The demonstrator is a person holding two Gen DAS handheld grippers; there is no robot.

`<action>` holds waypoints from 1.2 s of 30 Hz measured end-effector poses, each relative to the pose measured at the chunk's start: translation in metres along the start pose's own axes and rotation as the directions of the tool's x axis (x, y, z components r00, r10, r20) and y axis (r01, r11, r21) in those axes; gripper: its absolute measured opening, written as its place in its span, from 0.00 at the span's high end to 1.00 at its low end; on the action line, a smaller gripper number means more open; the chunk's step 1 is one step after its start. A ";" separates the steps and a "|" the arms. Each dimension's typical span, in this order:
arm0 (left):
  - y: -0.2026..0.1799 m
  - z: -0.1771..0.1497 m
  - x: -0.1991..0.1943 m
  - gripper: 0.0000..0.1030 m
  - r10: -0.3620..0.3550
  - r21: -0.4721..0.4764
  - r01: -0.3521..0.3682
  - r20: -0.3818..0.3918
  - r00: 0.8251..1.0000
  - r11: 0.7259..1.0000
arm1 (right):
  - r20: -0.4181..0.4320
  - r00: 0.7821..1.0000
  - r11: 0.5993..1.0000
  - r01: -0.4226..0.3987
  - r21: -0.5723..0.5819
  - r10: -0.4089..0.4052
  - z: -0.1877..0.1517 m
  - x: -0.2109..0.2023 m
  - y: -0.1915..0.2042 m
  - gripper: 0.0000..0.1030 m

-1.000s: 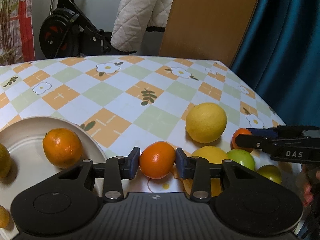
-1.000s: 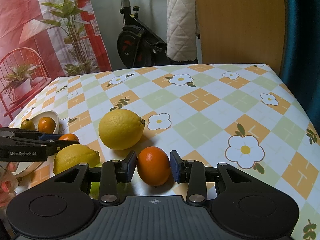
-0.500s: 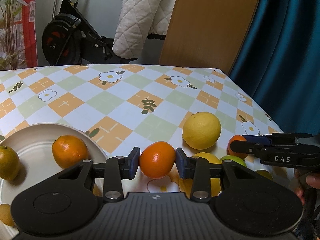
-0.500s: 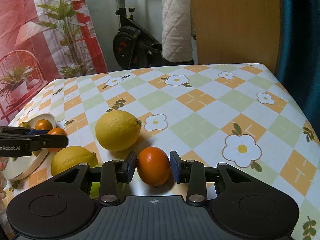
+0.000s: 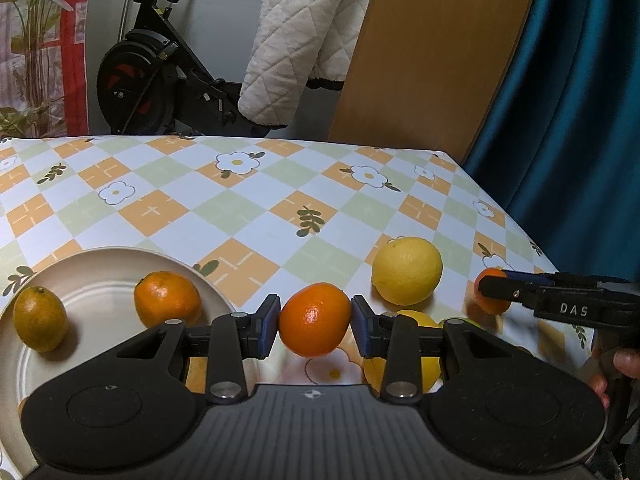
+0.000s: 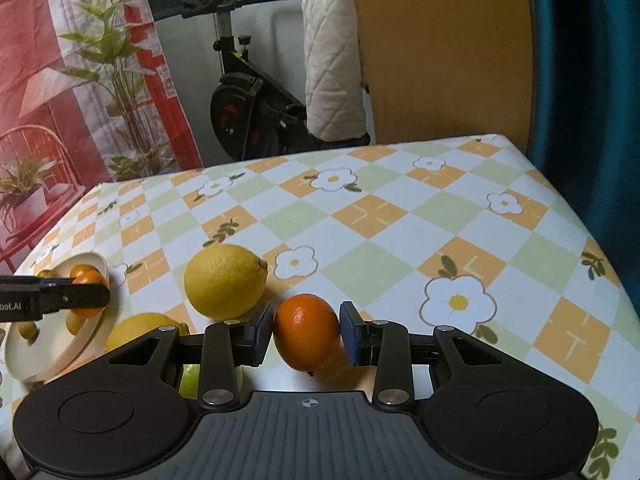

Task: Organize fruits
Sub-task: 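Carry both held oranges over the beige plate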

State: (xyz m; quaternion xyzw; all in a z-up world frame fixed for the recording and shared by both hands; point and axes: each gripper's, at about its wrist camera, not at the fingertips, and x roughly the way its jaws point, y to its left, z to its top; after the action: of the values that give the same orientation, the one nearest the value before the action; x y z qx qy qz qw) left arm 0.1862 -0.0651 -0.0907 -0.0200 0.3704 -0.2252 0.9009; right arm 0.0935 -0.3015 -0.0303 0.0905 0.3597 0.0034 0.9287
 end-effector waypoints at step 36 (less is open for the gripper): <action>0.075 -0.011 -0.087 0.61 0.189 -0.107 -0.181 0.071 0.979 0.978 | 0.044 0.977 0.963 -0.199 -0.183 0.210 0.030 -0.016 0.152 0.68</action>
State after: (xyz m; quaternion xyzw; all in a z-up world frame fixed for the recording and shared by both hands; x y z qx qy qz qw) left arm 0.1535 0.0400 -0.0563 -0.0395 0.3448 -0.1205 0.9301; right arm 0.1111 -0.1584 0.0279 0.0441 0.3172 0.1283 0.9386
